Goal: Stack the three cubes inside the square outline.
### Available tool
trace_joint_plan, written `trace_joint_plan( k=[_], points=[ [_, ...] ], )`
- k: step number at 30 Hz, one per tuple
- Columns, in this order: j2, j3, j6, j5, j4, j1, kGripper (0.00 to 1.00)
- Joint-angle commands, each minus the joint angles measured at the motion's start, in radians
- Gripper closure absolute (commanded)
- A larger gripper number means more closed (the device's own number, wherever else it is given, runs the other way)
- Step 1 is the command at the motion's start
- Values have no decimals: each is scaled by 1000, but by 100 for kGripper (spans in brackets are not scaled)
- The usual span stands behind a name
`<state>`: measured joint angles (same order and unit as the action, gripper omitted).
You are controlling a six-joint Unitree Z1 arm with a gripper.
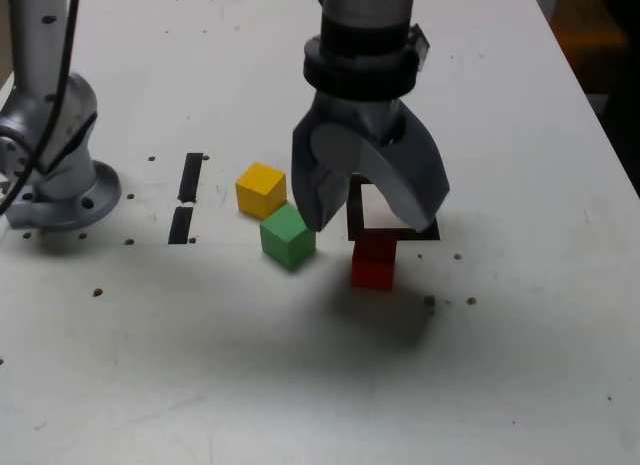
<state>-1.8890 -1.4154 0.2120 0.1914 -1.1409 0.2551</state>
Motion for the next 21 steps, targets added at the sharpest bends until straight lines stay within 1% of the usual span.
trace_joint_plan(
  k=[1, 6, 11, 21],
  points=[
    [-11, -2, -12, -2, 2, 1, 7],
    [-29, 12, -53, -14, 2, 0, 7],
    [-47, 30, -76, -14, 5, 0, 7],
    [-87, 22, -80, -4, 62, 5, 7]
  ],
)
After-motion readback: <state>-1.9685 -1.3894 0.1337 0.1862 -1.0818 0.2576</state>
